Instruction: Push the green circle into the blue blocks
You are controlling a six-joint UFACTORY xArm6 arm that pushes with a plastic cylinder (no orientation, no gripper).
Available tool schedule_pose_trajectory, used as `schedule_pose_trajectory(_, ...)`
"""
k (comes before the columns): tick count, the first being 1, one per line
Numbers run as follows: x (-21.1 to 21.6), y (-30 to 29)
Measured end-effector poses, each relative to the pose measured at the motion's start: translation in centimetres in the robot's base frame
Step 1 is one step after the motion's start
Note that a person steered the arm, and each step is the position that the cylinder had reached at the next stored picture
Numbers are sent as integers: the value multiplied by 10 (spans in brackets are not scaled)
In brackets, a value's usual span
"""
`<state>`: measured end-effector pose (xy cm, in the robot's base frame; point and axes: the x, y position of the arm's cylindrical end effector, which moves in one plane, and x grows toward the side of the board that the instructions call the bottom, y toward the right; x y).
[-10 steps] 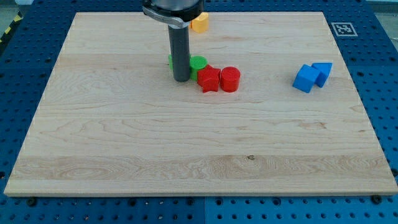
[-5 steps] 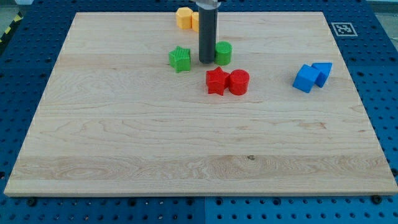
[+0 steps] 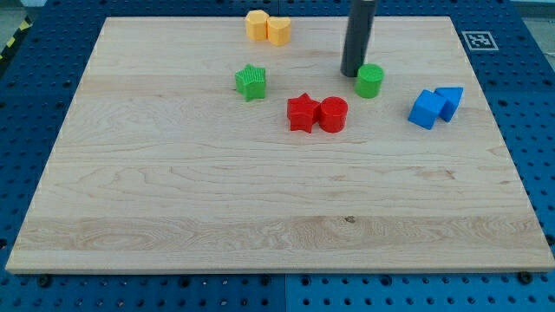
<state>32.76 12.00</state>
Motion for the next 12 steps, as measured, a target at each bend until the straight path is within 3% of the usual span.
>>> schedule_pose_trajectory(7, 54, 6)
schedule_pose_trajectory(10, 60, 53)
schedule_pose_trajectory(12, 85, 36)
